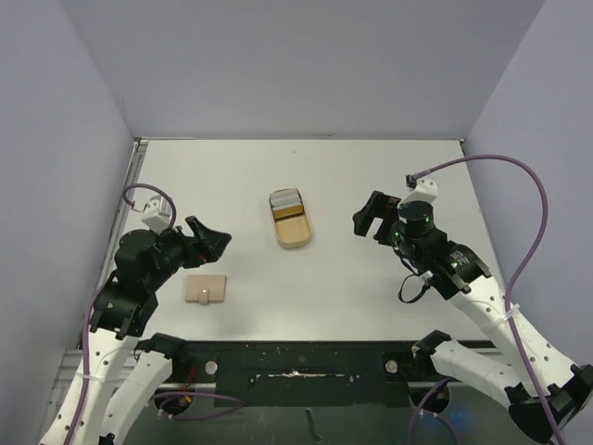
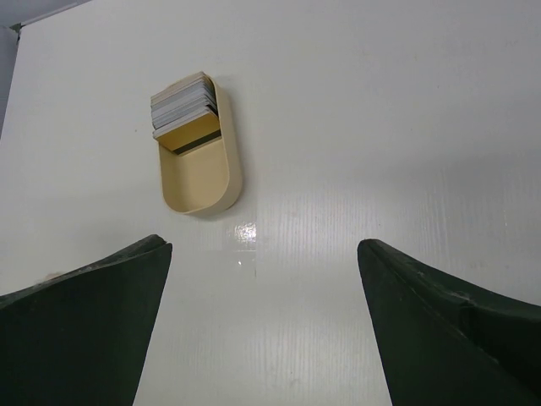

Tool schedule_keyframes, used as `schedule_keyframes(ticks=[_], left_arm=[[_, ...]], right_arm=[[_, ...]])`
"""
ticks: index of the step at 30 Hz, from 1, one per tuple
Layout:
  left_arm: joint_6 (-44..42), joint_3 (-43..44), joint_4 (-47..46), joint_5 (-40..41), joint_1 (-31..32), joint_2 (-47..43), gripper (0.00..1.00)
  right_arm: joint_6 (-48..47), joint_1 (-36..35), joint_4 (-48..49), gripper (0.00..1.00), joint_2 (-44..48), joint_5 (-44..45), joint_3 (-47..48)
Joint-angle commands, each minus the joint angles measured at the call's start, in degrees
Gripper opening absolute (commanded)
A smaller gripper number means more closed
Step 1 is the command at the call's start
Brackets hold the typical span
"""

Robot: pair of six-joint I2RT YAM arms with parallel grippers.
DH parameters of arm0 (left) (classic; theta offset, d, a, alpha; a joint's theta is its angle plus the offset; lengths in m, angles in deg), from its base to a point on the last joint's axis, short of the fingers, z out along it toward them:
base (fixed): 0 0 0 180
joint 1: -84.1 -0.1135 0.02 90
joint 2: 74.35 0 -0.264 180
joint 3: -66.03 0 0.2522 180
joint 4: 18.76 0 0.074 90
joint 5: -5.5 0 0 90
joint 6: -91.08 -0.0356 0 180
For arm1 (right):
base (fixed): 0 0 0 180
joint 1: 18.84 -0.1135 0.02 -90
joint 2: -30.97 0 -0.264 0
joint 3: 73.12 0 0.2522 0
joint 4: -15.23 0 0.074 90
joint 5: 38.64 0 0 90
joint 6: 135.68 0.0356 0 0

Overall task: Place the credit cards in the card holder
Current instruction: Move the card holder to the center of the board.

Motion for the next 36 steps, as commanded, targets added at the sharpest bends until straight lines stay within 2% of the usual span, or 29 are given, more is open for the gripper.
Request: schedule_keyframes(ticks=[1, 12, 18, 23, 29, 36], left_arm=[[-0.34, 0.65, -0.30, 4.48, -0.27, -0.30, 0.82], [10.90, -0.34, 10.41, 23.87, -0.26, 10.72, 0.79], [19.21, -5.69, 10.63, 29.32, -0.38, 14.57, 0.79], [25.65, -12.78, 5.70, 29.45, -0.66, 17.23, 0.79], [26.34, -15.93, 1.31, 28.97, -0.66, 21.42, 0.78], [28.84, -20.21, -6.04, 18.49, 0.77, 22.90, 0.74]], right_arm=[[-0.13, 0.43, 2.66, 0.98, 1.19, -0.35, 0.35], [-0.56, 0.41, 2.21, 0.98, 1.19, -1.03, 0.56], [-0.94, 0.39, 1.69, 0.98, 2.54, -0.22, -0.50], [-0.52, 0.41, -0.25, 0.98, 2.32, 1.82, 0.10], [-0.32, 0.41, -2.23, 0.98, 1.41, 2.16, 0.52], [-0.20, 0.41, -2.86, 0.97, 1.37, 2.29, 0.09]])
